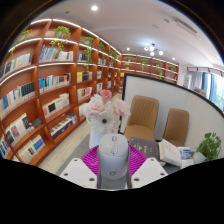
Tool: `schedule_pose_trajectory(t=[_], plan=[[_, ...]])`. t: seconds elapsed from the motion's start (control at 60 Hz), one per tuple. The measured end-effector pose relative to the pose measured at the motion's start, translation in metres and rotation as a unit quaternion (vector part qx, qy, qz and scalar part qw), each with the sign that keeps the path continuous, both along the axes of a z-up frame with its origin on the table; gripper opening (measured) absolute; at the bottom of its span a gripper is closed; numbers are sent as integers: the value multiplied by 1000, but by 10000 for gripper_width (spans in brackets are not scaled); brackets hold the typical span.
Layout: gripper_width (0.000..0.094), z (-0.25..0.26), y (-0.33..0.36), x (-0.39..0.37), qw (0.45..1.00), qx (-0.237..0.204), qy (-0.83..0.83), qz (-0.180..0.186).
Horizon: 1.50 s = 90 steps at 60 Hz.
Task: Arrange mouse
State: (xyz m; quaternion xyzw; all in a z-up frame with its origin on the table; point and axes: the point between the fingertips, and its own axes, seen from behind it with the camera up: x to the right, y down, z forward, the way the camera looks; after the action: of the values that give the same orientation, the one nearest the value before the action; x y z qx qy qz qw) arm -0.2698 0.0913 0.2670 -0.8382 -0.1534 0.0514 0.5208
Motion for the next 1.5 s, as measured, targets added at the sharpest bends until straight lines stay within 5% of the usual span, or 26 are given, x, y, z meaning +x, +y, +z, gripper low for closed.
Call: schedule_pose_trajectory(t=[0.133, 0.217, 0.433, 0.55, 0.717, 0.867, 1.1, 1.15, 1.233, 1.5], plan=[[340, 44, 17, 90, 998, 39, -8, -42], [338, 30, 25, 142, 997, 23, -4, -77], [338, -114, 29, 231, 987, -89, -9, -135], [337, -201, 13, 247, 976, -169, -42, -128], [345, -283, -10, 224, 968, -221, -25, -116], [352, -280, -7, 217, 973, -191, 8, -131], [505, -280, -6, 218, 970, -200, 7, -136], [593, -280, -8, 220, 967, -207, -4, -146], [868, -267, -13, 221, 967, -210, -25, -142], [870, -140, -41, 205, 980, -137, -27, -139]])
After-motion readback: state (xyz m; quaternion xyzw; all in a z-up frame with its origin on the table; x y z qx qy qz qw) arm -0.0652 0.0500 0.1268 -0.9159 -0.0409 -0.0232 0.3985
